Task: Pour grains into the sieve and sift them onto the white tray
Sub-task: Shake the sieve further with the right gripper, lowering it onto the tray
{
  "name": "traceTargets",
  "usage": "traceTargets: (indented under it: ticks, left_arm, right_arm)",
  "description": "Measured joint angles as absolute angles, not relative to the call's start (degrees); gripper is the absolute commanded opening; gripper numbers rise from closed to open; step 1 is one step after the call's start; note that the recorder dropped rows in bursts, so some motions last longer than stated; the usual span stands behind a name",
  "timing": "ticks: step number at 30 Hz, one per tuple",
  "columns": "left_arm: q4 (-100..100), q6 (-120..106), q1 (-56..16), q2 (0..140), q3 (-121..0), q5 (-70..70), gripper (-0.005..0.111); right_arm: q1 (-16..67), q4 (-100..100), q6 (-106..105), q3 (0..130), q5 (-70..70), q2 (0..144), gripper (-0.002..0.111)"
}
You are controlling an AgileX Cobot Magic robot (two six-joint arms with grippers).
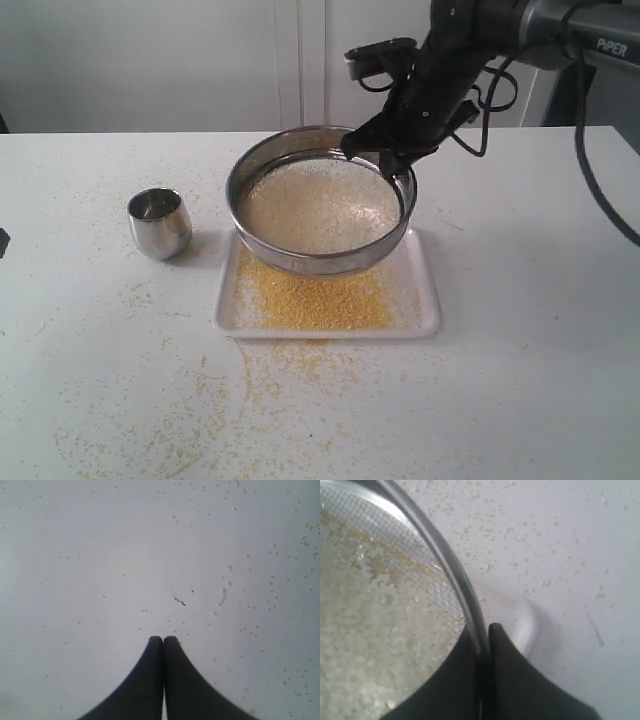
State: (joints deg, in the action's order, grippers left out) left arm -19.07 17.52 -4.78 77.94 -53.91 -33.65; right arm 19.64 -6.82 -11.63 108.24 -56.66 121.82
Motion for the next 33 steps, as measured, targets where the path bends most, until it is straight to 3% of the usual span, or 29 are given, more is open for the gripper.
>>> traceTargets:
  ticks: [4,9,14,18,22,26,30,33]
  left_arm:
    - [-19.07,17.52,-4.78,77.94,-53.91,-33.65,0.000]
    - [-19.07,17.52,-4.78,77.94,-53.91,-33.65,0.000]
    - [-19.07,17.52,-4.78,77.94,-53.91,-33.65,0.000]
    - [-19.07,17.52,-4.78,77.94,-53.91,-33.65,0.000]
    - [-19.07,17.52,-4.78,77.94,-53.91,-33.65,0.000]
    - [-19.07,17.52,-4.78,77.94,-53.91,-33.65,0.000]
    - [-19.07,17.52,-4.78,77.94,-53.91,-33.65,0.000]
    - [-19.07,17.52,-4.78,77.94,-53.91,-33.65,0.000]
  right_arm:
    - [19.44,-9.27,-26.06,108.24,-58.48,121.34,0.000]
    - [19.02,-7.31,-11.06,108.24,-56.89,121.45,0.000]
    - [18.94,-11.93,-29.97,108.20,-66.35,121.45,0.000]
    - [17.63,-9.60,-12.90,108.09,-63.84,122.21,0.000]
    - [16.51,-13.25,-28.33,108.21,-66.31,122.45,0.000]
    - [16.88,-14.51,-16.72,108.10,-66.05,123.95,0.000]
    - [16.92,-20.42,-29.77,108.10,-66.93,124.78,0.000]
    - [18.10,-16.54,-21.92,108.10,-65.81,124.92,0.000]
